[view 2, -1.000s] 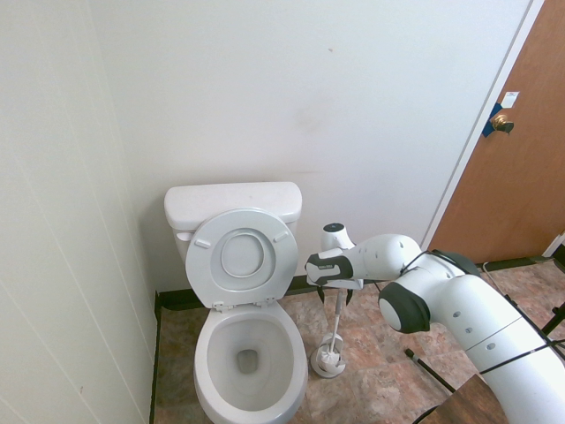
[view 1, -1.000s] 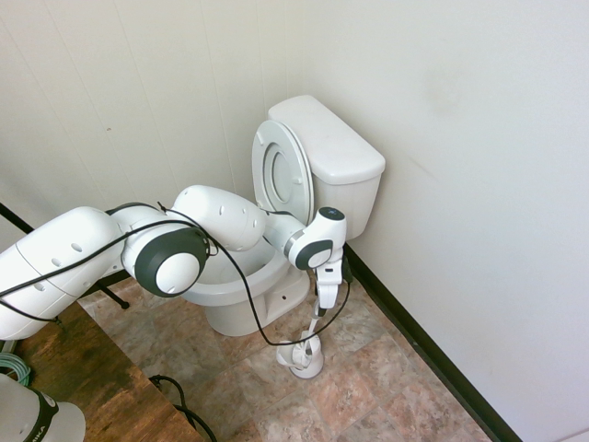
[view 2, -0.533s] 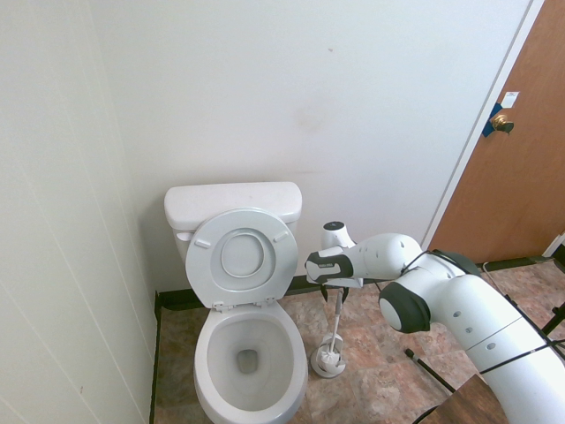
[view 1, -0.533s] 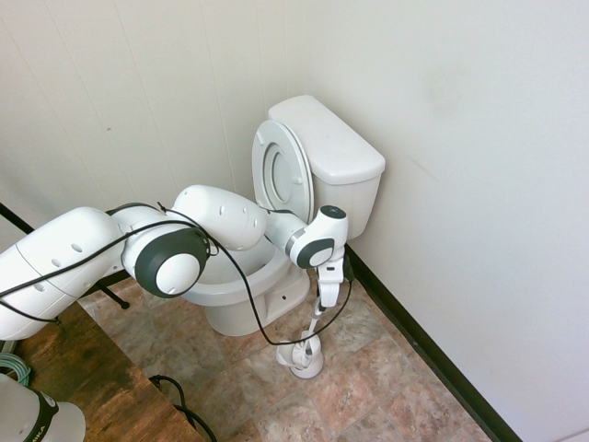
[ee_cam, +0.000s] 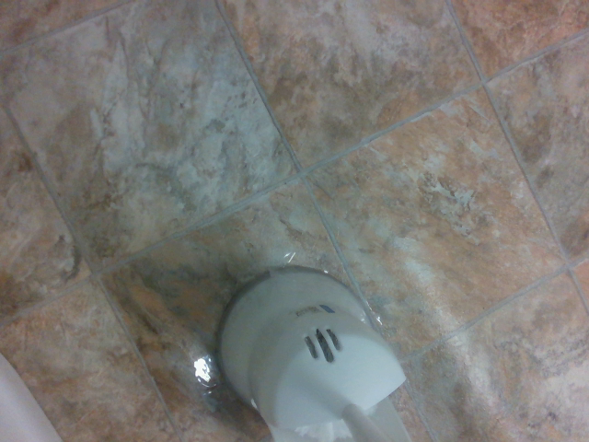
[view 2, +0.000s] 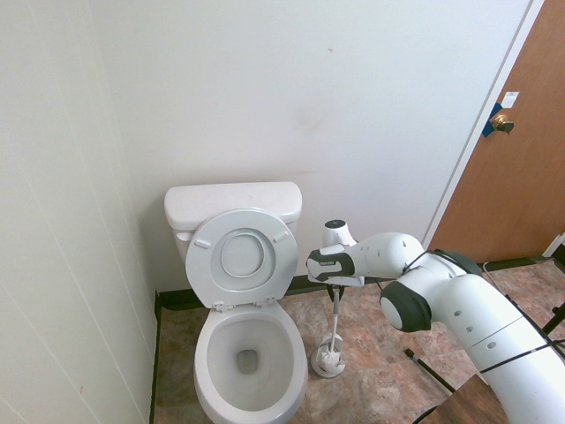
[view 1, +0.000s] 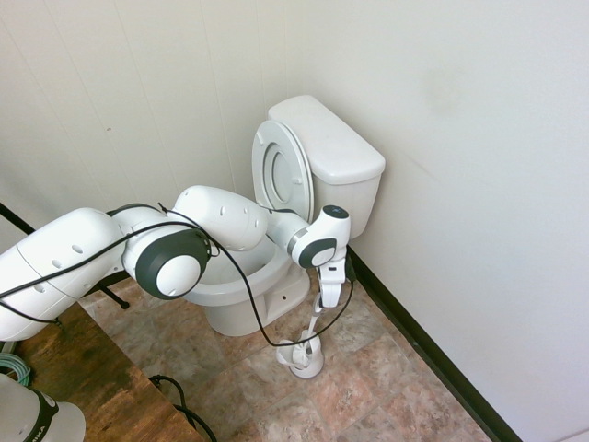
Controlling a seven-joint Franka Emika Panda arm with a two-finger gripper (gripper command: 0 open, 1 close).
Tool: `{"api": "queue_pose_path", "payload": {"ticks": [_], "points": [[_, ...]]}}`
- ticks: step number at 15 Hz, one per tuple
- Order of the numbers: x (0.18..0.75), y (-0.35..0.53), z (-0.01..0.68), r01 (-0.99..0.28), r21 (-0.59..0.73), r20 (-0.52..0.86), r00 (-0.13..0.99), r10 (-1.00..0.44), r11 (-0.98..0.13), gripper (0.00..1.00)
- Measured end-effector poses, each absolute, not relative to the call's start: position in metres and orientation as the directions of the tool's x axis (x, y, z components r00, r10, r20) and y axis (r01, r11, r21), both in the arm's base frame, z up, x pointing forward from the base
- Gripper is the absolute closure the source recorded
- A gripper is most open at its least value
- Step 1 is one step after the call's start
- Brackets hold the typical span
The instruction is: Clean the toilet
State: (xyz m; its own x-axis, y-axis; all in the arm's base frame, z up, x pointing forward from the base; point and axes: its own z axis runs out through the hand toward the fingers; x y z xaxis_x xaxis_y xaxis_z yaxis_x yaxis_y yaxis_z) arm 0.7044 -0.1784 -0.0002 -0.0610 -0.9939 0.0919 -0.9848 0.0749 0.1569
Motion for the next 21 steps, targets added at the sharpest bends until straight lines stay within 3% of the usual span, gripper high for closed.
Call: {"api": "queue_pose_path", "payload": {"ticks": [13,21], "points": [[0.661,-0.180,0.012,-0.994,0.094,0.039,0.065,-0.997,-0.061,1.00],[0.610,-0.165,0.085,-0.982,0.076,-0.003,0.171,-0.985,-0.171,1.00]]}}
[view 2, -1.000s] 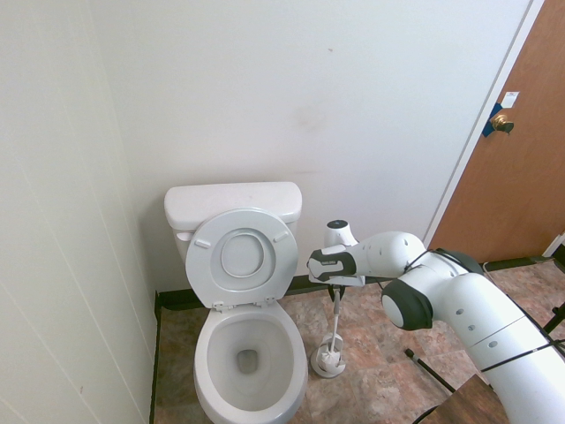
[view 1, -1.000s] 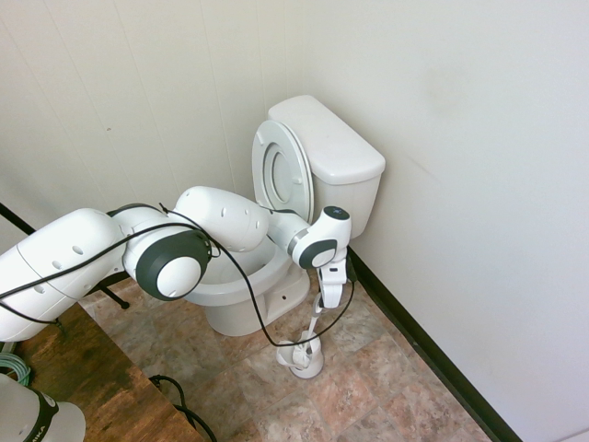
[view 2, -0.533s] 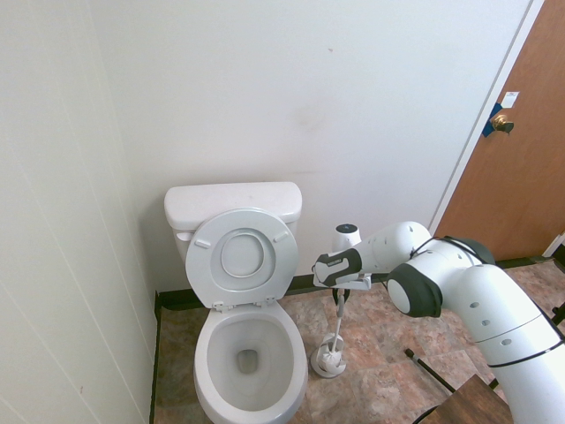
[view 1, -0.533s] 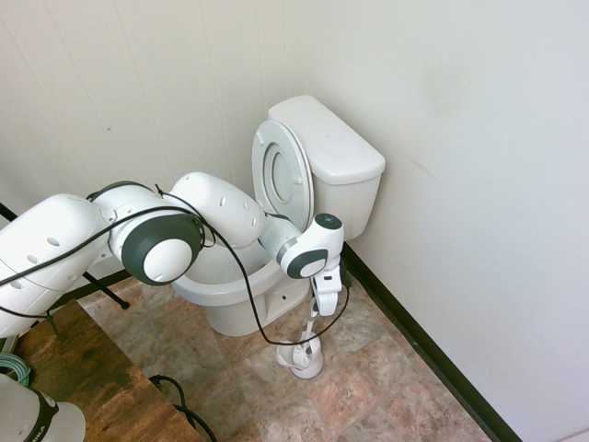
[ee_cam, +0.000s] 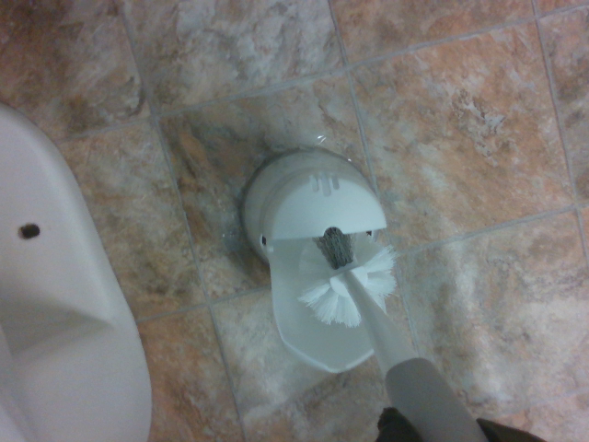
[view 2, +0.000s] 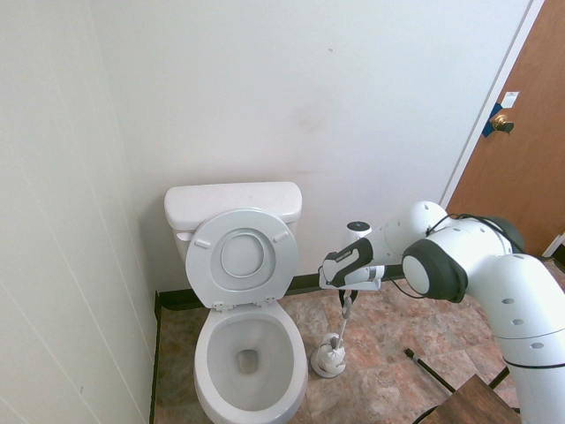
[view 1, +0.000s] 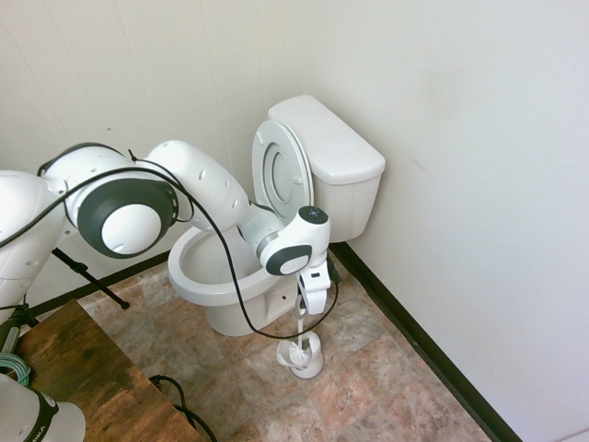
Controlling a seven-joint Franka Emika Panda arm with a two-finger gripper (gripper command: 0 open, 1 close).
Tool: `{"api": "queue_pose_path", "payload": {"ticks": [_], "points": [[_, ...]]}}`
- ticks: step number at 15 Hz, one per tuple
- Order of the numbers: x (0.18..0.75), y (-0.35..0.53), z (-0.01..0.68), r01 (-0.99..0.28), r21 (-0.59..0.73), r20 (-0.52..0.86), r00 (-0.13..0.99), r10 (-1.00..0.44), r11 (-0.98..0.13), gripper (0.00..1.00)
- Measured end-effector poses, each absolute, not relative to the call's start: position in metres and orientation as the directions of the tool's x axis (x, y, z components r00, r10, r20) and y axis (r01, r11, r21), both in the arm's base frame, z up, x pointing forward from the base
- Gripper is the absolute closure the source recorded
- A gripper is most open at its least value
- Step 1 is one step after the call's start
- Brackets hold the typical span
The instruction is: Clean the toilet
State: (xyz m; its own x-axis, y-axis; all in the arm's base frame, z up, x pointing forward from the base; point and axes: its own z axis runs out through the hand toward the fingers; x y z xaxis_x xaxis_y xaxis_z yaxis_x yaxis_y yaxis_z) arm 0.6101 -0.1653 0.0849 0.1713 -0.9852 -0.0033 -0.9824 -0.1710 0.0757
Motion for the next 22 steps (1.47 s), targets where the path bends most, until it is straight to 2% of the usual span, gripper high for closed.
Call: {"api": "queue_pose_path", "payload": {"ticks": [10,16,22], "points": [[0.543,-0.144,0.290,-0.973,-0.077,0.102,0.208,-0.973,-0.217,1.00],[0.549,-0.076,0.388,-0.952,-0.130,0.111,0.264,-0.958,-0.277,1.00],[0.566,-0.001,0.437,-0.924,-0.154,0.099,0.337,-0.936,-0.349,1.00]]}}
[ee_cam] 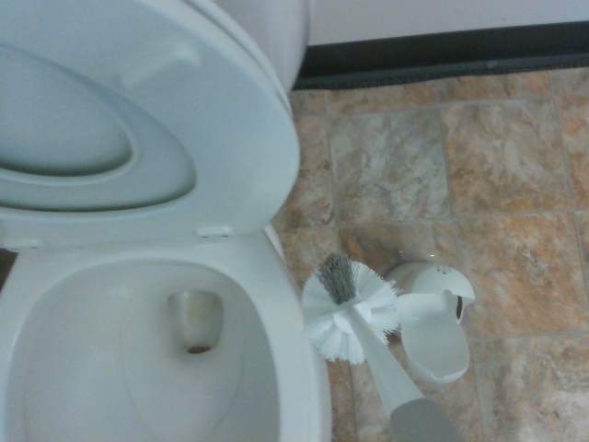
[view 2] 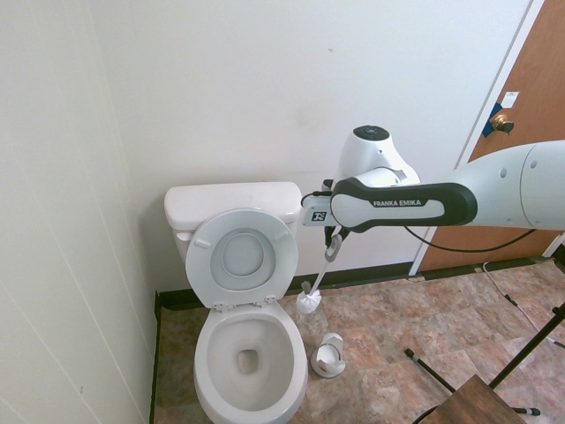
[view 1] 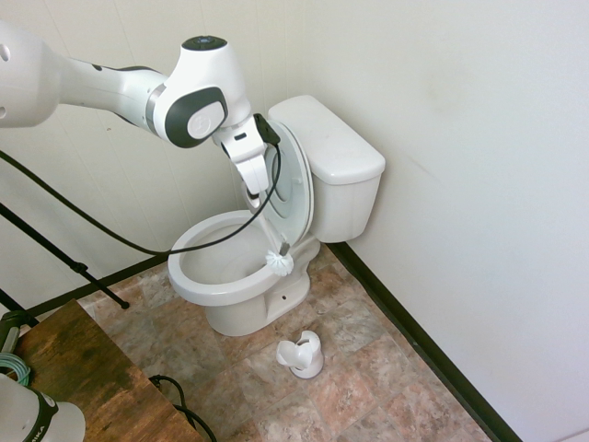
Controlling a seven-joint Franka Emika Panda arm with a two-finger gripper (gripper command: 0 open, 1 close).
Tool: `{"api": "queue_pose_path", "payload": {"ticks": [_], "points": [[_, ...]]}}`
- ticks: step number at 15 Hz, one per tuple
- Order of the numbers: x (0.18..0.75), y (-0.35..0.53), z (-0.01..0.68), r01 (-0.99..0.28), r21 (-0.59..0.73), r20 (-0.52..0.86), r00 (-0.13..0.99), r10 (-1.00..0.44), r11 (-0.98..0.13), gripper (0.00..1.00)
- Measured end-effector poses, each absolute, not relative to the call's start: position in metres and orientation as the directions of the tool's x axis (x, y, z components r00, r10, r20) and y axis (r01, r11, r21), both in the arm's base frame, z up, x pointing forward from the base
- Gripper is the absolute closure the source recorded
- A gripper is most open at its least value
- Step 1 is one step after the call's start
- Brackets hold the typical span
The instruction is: Clean the toilet
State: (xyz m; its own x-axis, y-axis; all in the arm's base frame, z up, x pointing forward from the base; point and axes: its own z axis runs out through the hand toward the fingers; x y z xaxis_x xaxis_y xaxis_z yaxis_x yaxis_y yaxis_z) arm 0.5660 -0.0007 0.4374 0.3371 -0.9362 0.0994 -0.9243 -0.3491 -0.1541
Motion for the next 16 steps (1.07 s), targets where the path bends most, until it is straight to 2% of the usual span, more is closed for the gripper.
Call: {"api": "queue_pose_path", "payload": {"ticks": [7,16], "points": [[0.563,0.075,0.444,-0.899,-0.160,0.110,0.394,-0.913,-0.407,1.00],[0.577,0.165,0.371,-0.895,-0.162,0.077,0.408,-0.910,-0.415,1.00]]}}
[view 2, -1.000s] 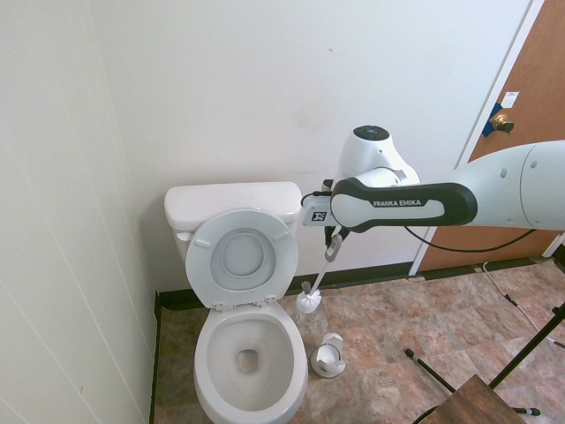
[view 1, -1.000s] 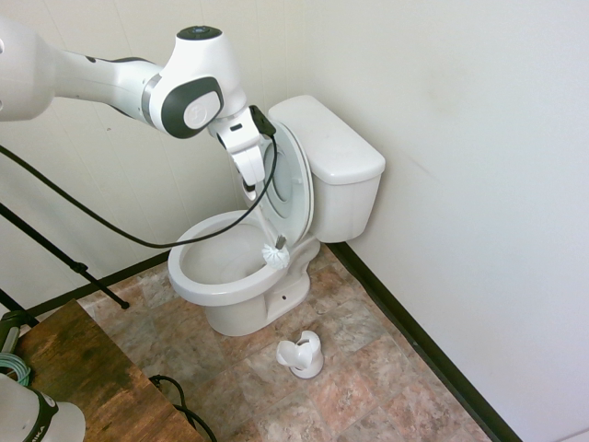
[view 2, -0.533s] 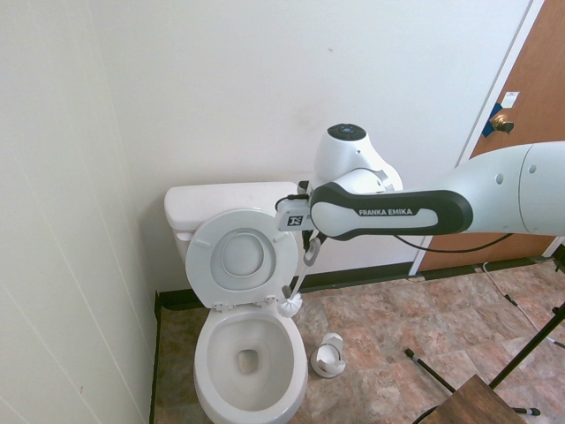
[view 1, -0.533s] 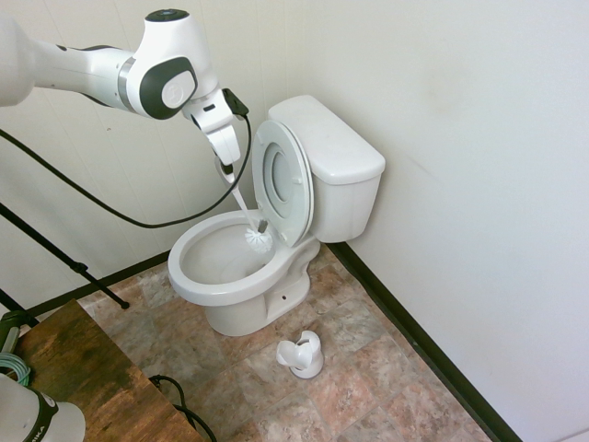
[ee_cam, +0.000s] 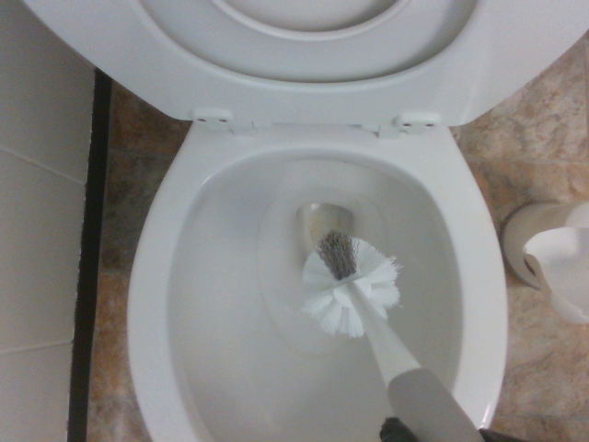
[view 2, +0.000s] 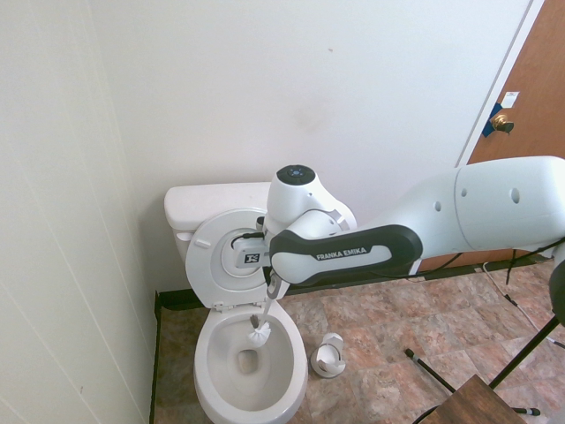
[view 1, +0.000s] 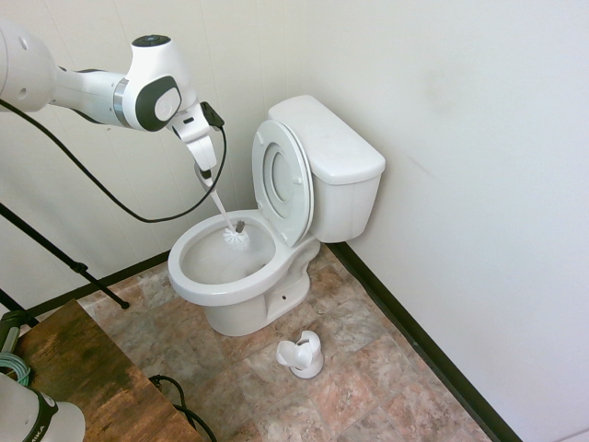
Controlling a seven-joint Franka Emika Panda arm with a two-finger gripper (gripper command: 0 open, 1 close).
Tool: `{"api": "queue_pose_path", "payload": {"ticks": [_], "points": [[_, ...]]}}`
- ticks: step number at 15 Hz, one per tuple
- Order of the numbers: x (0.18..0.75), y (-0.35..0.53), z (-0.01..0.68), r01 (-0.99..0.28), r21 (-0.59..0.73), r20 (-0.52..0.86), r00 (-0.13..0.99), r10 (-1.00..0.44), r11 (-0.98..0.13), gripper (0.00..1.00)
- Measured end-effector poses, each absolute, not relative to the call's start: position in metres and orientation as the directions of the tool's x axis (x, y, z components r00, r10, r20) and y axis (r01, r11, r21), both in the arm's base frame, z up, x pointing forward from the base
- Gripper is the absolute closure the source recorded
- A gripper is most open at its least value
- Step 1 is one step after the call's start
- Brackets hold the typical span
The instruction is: Clean the toilet
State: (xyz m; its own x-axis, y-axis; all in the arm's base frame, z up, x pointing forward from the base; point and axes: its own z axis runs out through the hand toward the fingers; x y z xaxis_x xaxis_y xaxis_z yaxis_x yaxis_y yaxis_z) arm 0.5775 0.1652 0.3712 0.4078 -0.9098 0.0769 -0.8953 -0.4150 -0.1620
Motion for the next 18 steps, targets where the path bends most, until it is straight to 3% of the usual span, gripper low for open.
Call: {"api": "queue_pose_path", "payload": {"ticks": [11,18], "points": [[0.627,0.209,0.264,-0.937,-0.132,0.108,0.311,-0.944,-0.323,1.00],[0.651,0.222,0.221,-0.940,-0.117,0.125,0.305,-0.944,-0.320,1.00]]}}
